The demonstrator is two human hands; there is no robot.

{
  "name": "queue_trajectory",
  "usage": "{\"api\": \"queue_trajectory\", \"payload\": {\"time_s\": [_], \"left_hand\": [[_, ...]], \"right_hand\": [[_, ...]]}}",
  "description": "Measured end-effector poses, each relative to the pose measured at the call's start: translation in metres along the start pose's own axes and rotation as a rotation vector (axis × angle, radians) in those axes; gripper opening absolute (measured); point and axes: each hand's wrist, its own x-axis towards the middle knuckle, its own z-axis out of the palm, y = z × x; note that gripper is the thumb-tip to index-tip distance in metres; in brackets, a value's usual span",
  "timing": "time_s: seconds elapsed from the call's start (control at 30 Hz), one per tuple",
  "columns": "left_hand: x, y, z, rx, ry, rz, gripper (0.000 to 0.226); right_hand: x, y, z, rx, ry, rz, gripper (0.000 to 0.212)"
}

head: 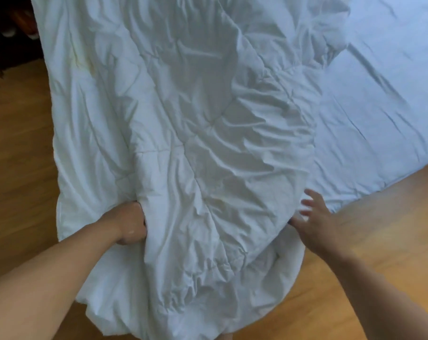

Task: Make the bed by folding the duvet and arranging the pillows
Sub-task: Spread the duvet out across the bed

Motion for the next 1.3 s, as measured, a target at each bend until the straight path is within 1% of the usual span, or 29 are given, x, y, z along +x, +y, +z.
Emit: {"api": "queue_trajectory", "payload": {"time_s": [0.07, 0.1, 0.13, 0.17, 0.2, 0.23, 0.27, 0.3, 0.37, 0.4, 0.47, 0.53, 0.63, 0.67, 0.7, 0.73, 0.77, 0.8, 0.83, 0.87, 0.9, 0.97, 1.0, 1.07, 1.13, 1.2, 1.23, 1.27, 1.3], "left_hand": [[0.001, 0.027, -0.016, -0.254, 0.391, -0.063, 0.014], [-0.001, 0.047, -0.024, -0.365, 0.598, -0.083, 0.008], [-0.002, 0.068, -0.028, -0.417, 0.744, -0.046, 0.012], [-0.004, 0.095, -0.032, -0.437, 0.783, 0.044, 0.022], [-0.002, 0.117, -0.031, -0.43, 0.719, 0.162, 0.035], [0.003, 0.14, -0.028, -0.407, 0.586, 0.241, 0.047], [0.013, 0.158, -0.025, -0.358, 0.437, 0.25, 0.056], [0.023, 0.171, -0.021, -0.299, 0.313, 0.207, 0.06], [0.043, 0.182, -0.015, -0.244, 0.194, 0.08, 0.063], [0.05, 0.183, -0.012, -0.223, 0.158, 0.038, 0.065], [0.056, 0.181, -0.005, -0.202, 0.112, 0.004, 0.066], [0.062, 0.181, -0.002, -0.163, 0.108, -0.019, 0.066], [0.068, 0.186, 0.005, -0.096, 0.113, -0.059, 0.066], [0.069, 0.189, 0.01, -0.063, 0.114, -0.074, 0.067], [0.07, 0.191, 0.014, -0.028, 0.113, -0.094, 0.068], [0.07, 0.194, 0.018, 0.003, 0.119, -0.12, 0.068], [0.07, 0.199, 0.021, 0.022, 0.137, -0.147, 0.069], [0.068, 0.206, 0.024, 0.015, 0.165, -0.17, 0.069], [0.066, 0.216, 0.029, -0.029, 0.205, -0.171, 0.07], [0.062, 0.23, 0.035, -0.108, 0.259, -0.137, 0.07], [0.056, 0.248, 0.042, -0.215, 0.319, -0.071, 0.07], [0.04, 0.285, 0.056, -0.447, 0.404, 0.07, 0.072], [0.031, 0.302, 0.061, -0.545, 0.416, 0.093, 0.073], [0.015, 0.325, 0.065, -0.696, 0.413, 0.082, 0.082], [-0.003, 0.341, 0.066, -0.773, 0.432, 0.117, 0.104], [-0.024, 0.358, 0.068, -0.699, 0.425, 0.173, 0.123], [-0.033, 0.365, 0.068, -0.596, 0.414, 0.174, 0.124], [-0.037, 0.37, 0.069, -0.485, 0.427, 0.157, 0.115], [-0.038, 0.371, 0.067, -0.396, 0.481, 0.135, 0.098]], "right_hand": [[0.035, -0.025, -0.005, -0.121, -0.064, -0.107, 0.071], [0.048, -0.034, -0.005, -0.207, -0.115, -0.12, 0.066], [0.058, -0.041, -0.004, -0.243, -0.148, -0.095, 0.065], [0.064, -0.046, -0.003, -0.232, -0.183, -0.069, 0.07], [0.065, -0.048, 0.001, -0.2, -0.219, -0.049, 0.08], [0.063, -0.049, 0.005, -0.151, -0.261, -0.049, 0.088], [0.06, -0.048, 0.01, -0.111, -0.292, -0.055, 0.088], [0.057, -0.044, 0.014, -0.101, -0.316, -0.056, 0.078], [0.053, -0.038, 0.014, -0.071, -0.338, -0.049, 0.042], [0.054, -0.035, 0.011, -0.047, -0.34, -0.04, 0.032], [0.057, -0.03, -0.005, -0.029, -0.356, -0.032, 0.03], [0.047, -0.017, -0.03, -0.05, -0.333, -0.029, 0.02], [0.021, 0.046, -0.054, -0.104, -0.229, 0.06, 0.019], [0.017, 0.066, -0.054, -0.099, -0.233, 0.132, 0.022], [0.006, 0.102, -0.058, -0.156, -0.318, 0.137, 0.027], [-0.004, 0.142, -0.06, -0.244, -0.395, 0.071, 0.029], [-0.006, 0.163, -0.062, -0.316, -0.42, 0.152, 0.029], [-0.007, 0.171, -0.069, -0.313, -0.48, 0.174, 0.028], [0.0, 0.167, -0.078, -0.225, -0.522, 0.143, 0.029], [0.013, 0.156, -0.087, -0.157, -0.497, 0.127, 0.035], [0.029, 0.136, -0.097, -0.182, -0.398, 0.083, 0.044], [0.06, 0.101, -0.11, -0.053, -0.332, -0.031, 0.053], [0.08, 0.08, -0.107, -0.004, -0.337, -0.088, 0.05], [0.101, 0.05, -0.096, -0.052, -0.355, -0.162, 0.04], [0.105, 0.04, -0.083, 0.013, -0.357, -0.116, 0.042], [0.103, 0.044, -0.075, 0.108, -0.406, -0.105, 0.043], [0.103, 0.047, -0.07, 0.146, -0.442, -0.118, 0.047], [0.1, 0.048, -0.066, 0.195, -0.493, -0.102, 0.05], [0.096, 0.046, -0.066, 0.229, -0.531, -0.092, 0.047]]}}
